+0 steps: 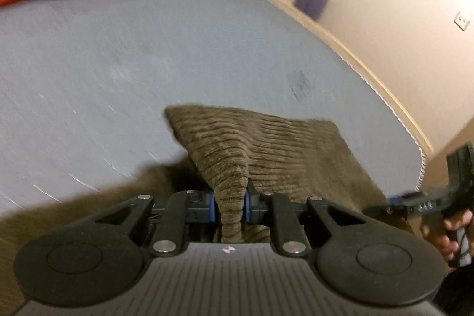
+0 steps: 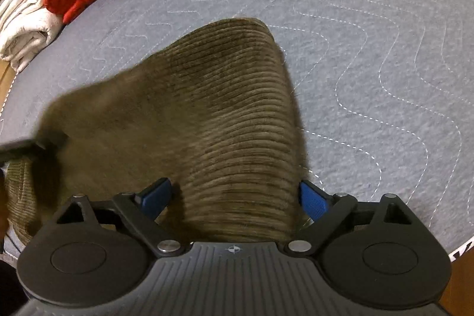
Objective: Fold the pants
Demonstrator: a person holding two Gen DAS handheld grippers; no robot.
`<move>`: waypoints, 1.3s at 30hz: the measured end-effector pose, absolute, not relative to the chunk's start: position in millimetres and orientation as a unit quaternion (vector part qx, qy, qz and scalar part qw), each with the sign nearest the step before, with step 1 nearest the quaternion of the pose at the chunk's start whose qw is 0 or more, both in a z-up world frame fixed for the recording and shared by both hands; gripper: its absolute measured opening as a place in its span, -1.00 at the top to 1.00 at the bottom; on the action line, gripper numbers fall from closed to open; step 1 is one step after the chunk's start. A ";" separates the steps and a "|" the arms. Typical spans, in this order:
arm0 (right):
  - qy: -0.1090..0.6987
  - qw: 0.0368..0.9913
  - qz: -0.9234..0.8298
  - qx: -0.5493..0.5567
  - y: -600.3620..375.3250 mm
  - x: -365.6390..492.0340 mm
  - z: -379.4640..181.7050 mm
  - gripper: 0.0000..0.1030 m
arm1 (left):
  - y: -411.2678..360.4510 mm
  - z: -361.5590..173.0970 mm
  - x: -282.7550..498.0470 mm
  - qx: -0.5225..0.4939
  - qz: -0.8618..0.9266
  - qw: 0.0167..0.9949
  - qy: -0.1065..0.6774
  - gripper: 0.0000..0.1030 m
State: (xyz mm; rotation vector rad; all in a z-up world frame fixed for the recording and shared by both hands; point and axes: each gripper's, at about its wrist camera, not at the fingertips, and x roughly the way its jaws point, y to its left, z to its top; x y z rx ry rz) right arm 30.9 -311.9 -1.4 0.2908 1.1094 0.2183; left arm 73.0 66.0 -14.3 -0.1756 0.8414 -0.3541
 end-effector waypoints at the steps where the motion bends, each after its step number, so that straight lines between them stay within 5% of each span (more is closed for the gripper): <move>1: 0.522 0.835 0.105 0.140 -312.9 29.8 1.4 -0.81 | 69.9 -15.7 73.9 -0.066 -0.151 0.899 0.405 0.61; 2: 0.521 0.835 0.107 0.143 -313.7 29.0 2.1 -0.81 | 74.4 -23.8 77.8 -0.055 -0.127 0.898 0.418 0.55; 4: 0.524 0.833 0.106 0.140 -311.6 30.3 -0.8 -0.82 | 79.8 -49.6 87.9 -0.033 -0.075 0.880 0.469 0.03; 6: 0.529 0.832 0.101 0.130 -308.8 30.8 -5.8 -0.82 | 83.2 -53.1 85.4 -0.008 -0.030 0.886 0.463 -0.17; 14: 0.535 0.829 0.113 0.116 -300.1 23.5 -12.9 -0.78 | 62.9 -19.1 54.6 -0.017 -0.115 0.913 0.391 -0.18; 17: 0.522 0.835 0.122 0.126 -299.6 22.4 -10.5 -0.13 | 47.1 -35.3 52.5 -0.017 -0.158 0.892 0.422 -0.18; 21: 0.507 0.847 0.122 0.102 -290.5 16.2 -0.4 0.22 | 24.7 -75.2 53.3 0.047 -0.165 0.847 0.503 -0.18; 25: 0.504 0.850 0.121 0.096 -288.4 15.4 0.4 0.18 | 15.5 -77.5 47.3 0.089 -0.169 0.850 0.491 -0.38; 31: 0.522 0.840 0.112 0.099 -293.4 15.2 -7.0 -0.44 | 12.7 -80.3 50.7 0.088 -0.168 0.849 0.494 -0.41; 38: 0.531 0.830 0.117 0.120 -294.7 13.9 -10.7 -0.44 | 10.3 -73.4 54.4 0.093 -0.168 0.848 0.494 -0.47; 39: 0.530 0.829 0.126 0.125 -293.8 12.9 -10.0 -0.18 | 9.7 -73.6 54.9 0.092 -0.168 0.848 0.494 -0.48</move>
